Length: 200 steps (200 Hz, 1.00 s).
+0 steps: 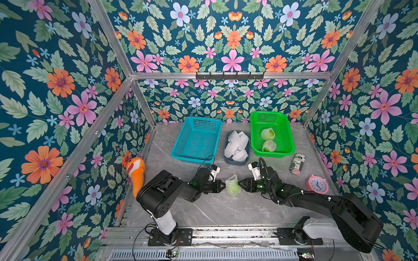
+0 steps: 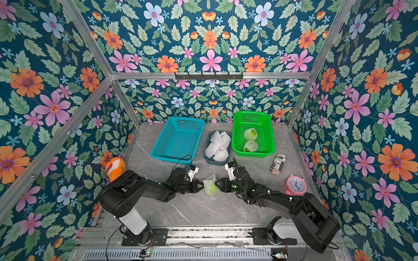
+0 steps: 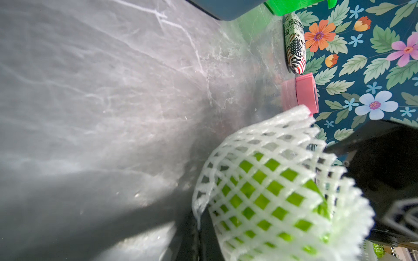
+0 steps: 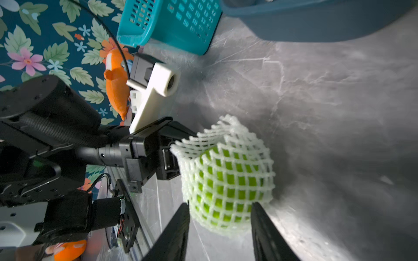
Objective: Sleeve custard apples in foam nets
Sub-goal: Put on the foam net on the custard apple.
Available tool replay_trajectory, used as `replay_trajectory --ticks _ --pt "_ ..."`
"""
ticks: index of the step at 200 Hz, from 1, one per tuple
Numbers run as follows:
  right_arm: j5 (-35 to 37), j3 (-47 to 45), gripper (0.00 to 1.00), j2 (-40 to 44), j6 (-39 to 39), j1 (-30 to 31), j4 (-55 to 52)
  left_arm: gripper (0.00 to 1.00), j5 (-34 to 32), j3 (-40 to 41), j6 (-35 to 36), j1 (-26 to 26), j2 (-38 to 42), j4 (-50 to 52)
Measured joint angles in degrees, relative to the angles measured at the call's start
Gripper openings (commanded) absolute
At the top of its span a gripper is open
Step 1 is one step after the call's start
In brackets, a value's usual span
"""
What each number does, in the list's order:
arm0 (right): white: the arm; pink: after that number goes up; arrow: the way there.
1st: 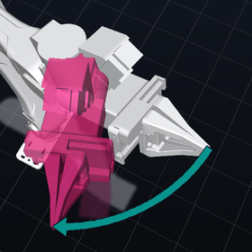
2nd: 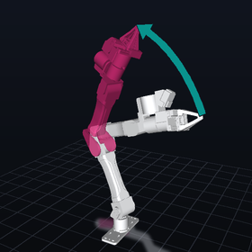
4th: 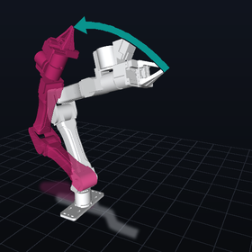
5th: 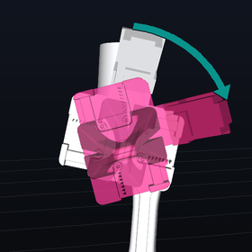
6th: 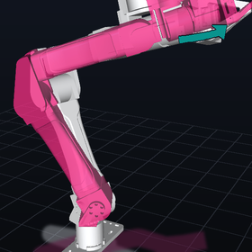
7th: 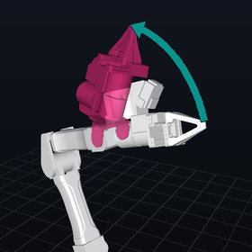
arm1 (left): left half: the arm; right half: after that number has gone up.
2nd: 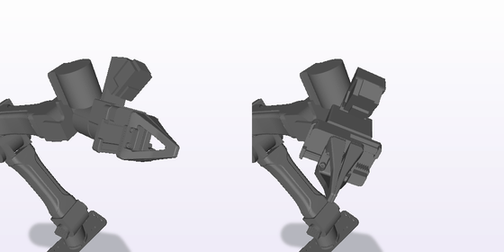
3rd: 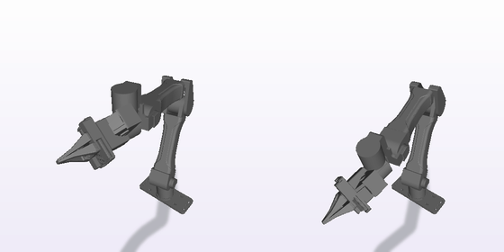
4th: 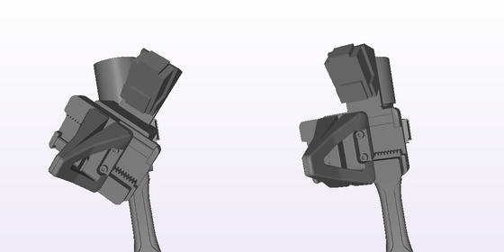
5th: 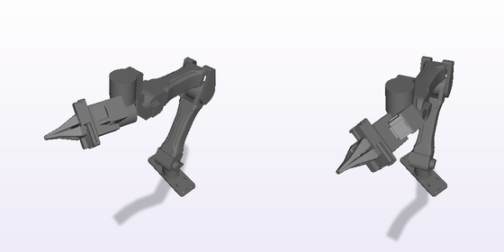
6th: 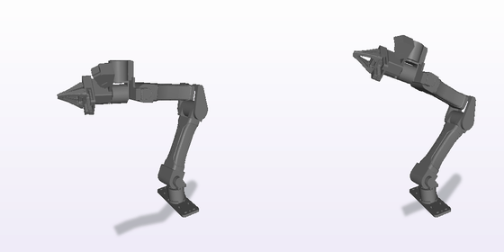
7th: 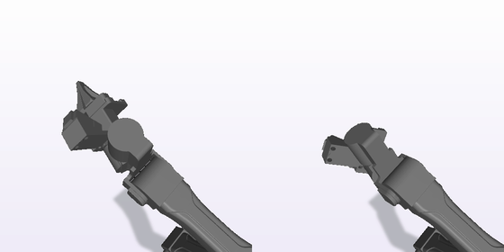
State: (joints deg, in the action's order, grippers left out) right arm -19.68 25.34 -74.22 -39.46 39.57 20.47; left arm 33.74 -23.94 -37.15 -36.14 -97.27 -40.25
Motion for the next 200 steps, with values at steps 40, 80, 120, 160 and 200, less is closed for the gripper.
replay_trajectory --ticks 40,80,120,160,200 --pt "0.46 0.96 0.43 -2.14 -0.55 0.63 -0.46 0.0 0.09 -0.04 -0.02 0.0 -0.04 0.02" --pt "1.55 1.01 0.35 -3.8 -0.42 0.87 -0.94 0.0 0.15 0.13 -0.02 0.0 0.02 -0.11" --pt "1.36 1.07 0.19 -5.01 -0.46 1.29 0.09 0.0 0.28 0.22 -0.04 0.0 0.0 -0.26" --pt "1.29 0.37 0.07 -5.38 -0.63 1.36 1.97 0.0 0.31 0.26 -0.24 0.0 0.0 -0.31" --pt "2.14 -1.46 0.06 -4.33 -0.83 1.36 2.16 0.0 0.28 0.5 -0.24 0.0 0.0 -0.66"
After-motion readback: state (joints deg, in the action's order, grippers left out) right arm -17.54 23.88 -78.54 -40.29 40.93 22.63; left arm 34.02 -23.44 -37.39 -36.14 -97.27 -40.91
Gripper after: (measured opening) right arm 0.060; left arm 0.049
